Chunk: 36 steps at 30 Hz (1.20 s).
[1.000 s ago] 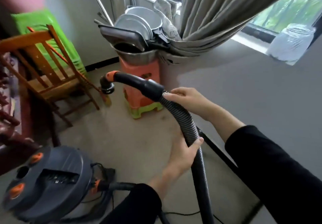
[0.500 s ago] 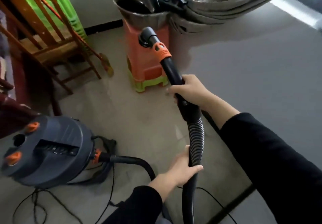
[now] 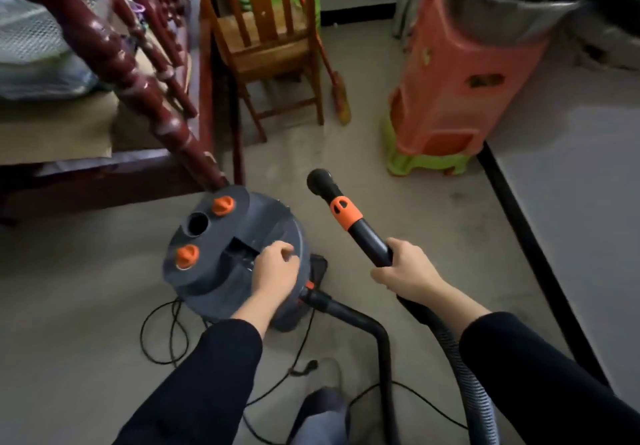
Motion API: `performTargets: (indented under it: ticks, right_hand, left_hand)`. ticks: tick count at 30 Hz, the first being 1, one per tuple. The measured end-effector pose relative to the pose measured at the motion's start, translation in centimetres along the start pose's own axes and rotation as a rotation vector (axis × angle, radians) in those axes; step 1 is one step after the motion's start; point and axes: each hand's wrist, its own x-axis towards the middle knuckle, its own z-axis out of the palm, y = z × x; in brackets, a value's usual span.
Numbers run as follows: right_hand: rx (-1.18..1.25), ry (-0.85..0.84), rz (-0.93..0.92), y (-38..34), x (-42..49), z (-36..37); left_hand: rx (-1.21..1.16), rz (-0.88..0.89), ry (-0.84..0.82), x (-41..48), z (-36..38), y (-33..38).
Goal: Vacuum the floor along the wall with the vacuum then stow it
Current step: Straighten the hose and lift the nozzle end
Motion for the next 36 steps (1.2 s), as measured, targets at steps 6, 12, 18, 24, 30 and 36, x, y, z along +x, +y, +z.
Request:
performTargets:
  ticks: [6,12,18,24,30,36]
  right_hand:
    - [-0.087,-0.025,0.028,-2.9,5.1,3.7]
    - [-0.018,-0.021,0.112,-2.6,8.6,4.9]
    - [0.032,-0.035,0.162,-2.3,10.0,4.5]
    - [0.088,-0.058,0.161,-2.2,10.1,4.1]
    - [0.114,-0.055,0.157,-1.6,10.1,3.9]
    - [0.133,-0.037,0.174,-0.2,9.4,3.2]
  left_hand:
    - [0.053,0.002,0.347,8.3,-5.4,-5.0]
    - [0.352,0.109,0.263,16.0,-6.9,-7.4]
    - [0.173,-0.111,0.382,16.8,-7.0,-5.2]
    - [0.100,-0.141,0.426,16.5,-6.6,-4.2]
    - [0.102,-0.109,0.418,16.5,-6.5,-5.0]
    - [0.155,-0.058,0.399,16.2,-6.6,-4.9]
